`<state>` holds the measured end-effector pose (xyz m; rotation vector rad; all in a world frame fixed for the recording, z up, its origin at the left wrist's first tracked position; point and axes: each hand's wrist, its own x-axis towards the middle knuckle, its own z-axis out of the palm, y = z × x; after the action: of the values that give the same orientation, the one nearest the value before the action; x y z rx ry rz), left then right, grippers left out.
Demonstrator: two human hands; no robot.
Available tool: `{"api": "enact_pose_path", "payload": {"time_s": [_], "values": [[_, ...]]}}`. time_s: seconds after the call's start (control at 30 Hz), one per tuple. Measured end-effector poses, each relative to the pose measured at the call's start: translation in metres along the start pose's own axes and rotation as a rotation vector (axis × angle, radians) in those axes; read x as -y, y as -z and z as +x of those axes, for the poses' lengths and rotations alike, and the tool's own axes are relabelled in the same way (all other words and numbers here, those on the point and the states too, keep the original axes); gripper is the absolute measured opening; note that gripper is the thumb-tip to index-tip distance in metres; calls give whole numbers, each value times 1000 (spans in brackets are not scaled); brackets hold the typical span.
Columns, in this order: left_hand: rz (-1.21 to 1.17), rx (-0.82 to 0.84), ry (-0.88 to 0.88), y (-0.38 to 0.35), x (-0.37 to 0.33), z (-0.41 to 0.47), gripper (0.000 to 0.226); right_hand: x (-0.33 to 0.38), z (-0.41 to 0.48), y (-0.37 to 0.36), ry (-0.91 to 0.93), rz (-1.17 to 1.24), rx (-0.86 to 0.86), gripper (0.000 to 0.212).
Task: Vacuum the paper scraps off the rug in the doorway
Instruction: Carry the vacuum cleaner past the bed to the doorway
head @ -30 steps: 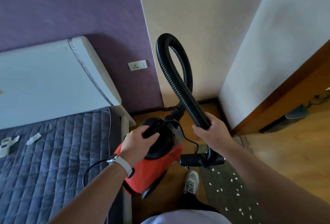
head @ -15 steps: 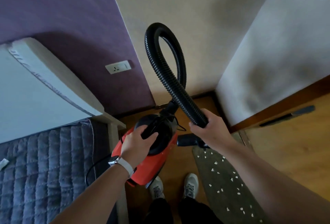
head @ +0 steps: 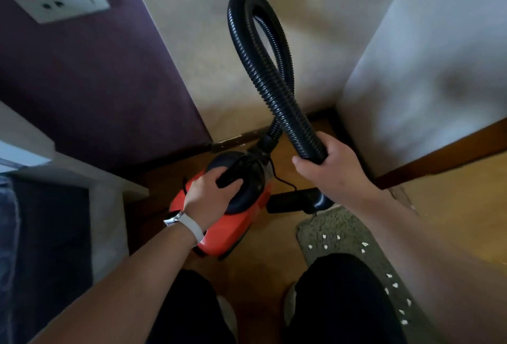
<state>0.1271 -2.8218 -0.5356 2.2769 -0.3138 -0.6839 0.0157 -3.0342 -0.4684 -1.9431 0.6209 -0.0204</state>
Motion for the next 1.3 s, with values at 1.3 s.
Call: {"api": "enact_pose_path", "payload": {"time_s": [1.3], "values": [[213, 107, -158, -153, 117, 205, 36, -188, 82, -51, -80, -261, -394, 24]]}}
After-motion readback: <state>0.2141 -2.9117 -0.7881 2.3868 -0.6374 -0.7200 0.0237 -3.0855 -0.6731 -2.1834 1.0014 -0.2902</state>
